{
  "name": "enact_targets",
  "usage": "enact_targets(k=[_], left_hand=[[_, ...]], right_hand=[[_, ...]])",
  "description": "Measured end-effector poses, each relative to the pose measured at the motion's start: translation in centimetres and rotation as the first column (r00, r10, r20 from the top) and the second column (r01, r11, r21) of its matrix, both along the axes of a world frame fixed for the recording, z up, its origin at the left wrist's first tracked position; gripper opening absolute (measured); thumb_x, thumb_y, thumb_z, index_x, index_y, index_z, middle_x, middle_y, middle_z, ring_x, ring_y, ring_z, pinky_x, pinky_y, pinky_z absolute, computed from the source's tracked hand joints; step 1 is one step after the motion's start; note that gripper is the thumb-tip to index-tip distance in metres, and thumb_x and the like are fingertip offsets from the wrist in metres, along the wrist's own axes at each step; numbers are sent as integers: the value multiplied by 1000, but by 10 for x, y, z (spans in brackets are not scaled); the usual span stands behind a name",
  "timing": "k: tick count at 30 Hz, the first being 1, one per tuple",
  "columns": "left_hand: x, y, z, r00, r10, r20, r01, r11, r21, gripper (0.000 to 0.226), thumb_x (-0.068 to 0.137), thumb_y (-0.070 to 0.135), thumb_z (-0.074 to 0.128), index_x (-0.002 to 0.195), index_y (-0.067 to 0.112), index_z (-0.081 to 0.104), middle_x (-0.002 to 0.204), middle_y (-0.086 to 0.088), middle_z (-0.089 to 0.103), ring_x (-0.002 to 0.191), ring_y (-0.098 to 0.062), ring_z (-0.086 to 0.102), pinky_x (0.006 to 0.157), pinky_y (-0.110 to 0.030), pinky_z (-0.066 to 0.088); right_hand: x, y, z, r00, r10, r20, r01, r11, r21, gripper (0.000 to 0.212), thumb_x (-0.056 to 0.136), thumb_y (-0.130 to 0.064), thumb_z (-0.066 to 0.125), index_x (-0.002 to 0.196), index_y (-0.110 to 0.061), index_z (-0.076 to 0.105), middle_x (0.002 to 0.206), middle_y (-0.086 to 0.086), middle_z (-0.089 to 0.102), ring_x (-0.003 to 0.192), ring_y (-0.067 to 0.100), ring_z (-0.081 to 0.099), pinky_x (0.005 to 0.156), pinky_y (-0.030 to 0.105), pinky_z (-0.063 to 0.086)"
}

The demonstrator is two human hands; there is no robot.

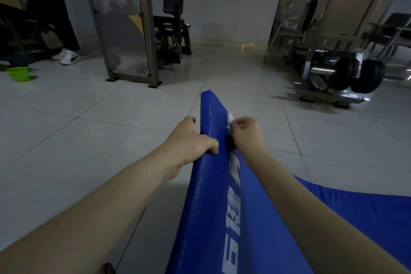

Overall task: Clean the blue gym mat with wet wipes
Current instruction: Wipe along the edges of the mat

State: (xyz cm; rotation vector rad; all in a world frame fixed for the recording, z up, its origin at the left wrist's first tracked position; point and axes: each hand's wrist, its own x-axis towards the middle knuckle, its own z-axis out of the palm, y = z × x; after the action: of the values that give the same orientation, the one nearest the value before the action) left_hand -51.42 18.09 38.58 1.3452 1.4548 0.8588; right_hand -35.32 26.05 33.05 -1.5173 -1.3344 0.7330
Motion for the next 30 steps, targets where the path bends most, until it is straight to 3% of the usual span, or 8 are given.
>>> enact_targets(k=[3,8,11,14,18,22,27,30], left_hand=[[-1,3,3,999,-19,32,19,1000,-11,39,79,15,78,108,26,56,100,0,72,81,-14,72,53,-22,54],[-10,5,4,998,-60,23,60,998,-12,38,86,20,74,122,28,60,104,1,75,90,-19,73,69,-32,56],[-11,6,6,995,-96,11,96,995,25,37,86,20,74,118,33,62,99,5,75,83,-14,74,63,-26,55],[-9,5,8,993,-116,17,115,992,56,36,85,19,77,116,33,64,99,7,75,82,-12,75,68,-28,58],[-7,3,7,985,-170,24,168,982,84,39,86,17,75,119,35,64,107,7,74,89,-12,74,74,-30,60],[-8,3,4,982,-183,46,179,981,81,39,88,15,74,119,36,63,108,7,73,89,-11,74,73,-30,60],[-11,4,2,986,-159,53,154,985,76,36,87,14,74,116,33,64,98,7,75,83,-11,74,71,-28,57],[-15,4,1,985,-163,51,159,984,75,34,86,13,72,113,32,66,92,10,76,80,-10,74,70,-29,56]], right_hand=[[-23,-4,33,985,140,-97,-133,988,78,21,98,-8,57,80,-12,66,51,-9,60,43,-1,52,46,18,42],[-34,-26,51,932,363,-1,-356,914,191,15,94,-9,63,83,-16,70,64,-8,69,55,2,63,49,16,48],[-29,-19,46,951,275,143,-309,878,366,9,95,-16,63,88,-21,67,72,-1,68,67,11,64,57,24,53],[-21,13,39,977,120,175,-183,893,410,9,99,-17,56,92,-21,61,66,-9,57,61,2,56,51,15,42],[8,62,23,945,-40,325,3,994,114,11,97,-13,47,91,-14,57,79,3,61,75,23,59,63,35,49],[24,67,10,969,-58,241,90,988,-124,28,90,0,46,64,-10,45,61,5,44,63,27,45,51,29,32],[-24,15,40,991,132,-19,-126,974,187,14,98,-12,55,88,-16,64,66,-8,63,61,6,59,52,20,44],[-30,-20,29,967,247,60,-251,897,364,13,98,-25,56,87,-29,60,67,-11,66,56,4,60,49,19,49]])
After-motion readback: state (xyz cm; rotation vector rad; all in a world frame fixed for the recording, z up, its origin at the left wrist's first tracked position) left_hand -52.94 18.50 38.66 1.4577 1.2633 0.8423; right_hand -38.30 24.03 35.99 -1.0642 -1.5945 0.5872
